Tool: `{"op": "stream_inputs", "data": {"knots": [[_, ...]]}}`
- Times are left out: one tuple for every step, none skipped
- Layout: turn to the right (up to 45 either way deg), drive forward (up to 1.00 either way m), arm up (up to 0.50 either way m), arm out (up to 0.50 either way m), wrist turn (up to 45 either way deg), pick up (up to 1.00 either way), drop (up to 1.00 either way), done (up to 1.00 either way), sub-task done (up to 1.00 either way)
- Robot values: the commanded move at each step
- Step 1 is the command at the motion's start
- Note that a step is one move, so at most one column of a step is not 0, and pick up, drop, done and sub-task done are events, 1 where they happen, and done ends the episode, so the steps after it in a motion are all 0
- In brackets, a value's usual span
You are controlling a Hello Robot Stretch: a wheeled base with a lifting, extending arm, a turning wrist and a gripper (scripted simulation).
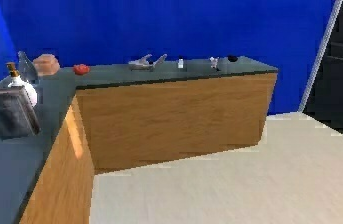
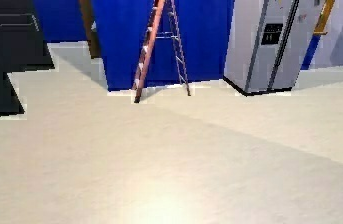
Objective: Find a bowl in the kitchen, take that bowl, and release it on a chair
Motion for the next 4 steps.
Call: {"op": "stream_inputs", "data": {"knots": [[45.0,0.00,0.00,0.00,0.0,0.00,0.00,0.00,0.00],[45.0,0.00,0.00,0.00,0.0,0.00,0.00,0.00,0.00],[33.0,0.00,0.00,0.00,0.0,0.00,0.00,0.00,0.00],[42.0,0.00,0.00,0.00,0.0,0.00,0.00,0.00,0.00]]}}
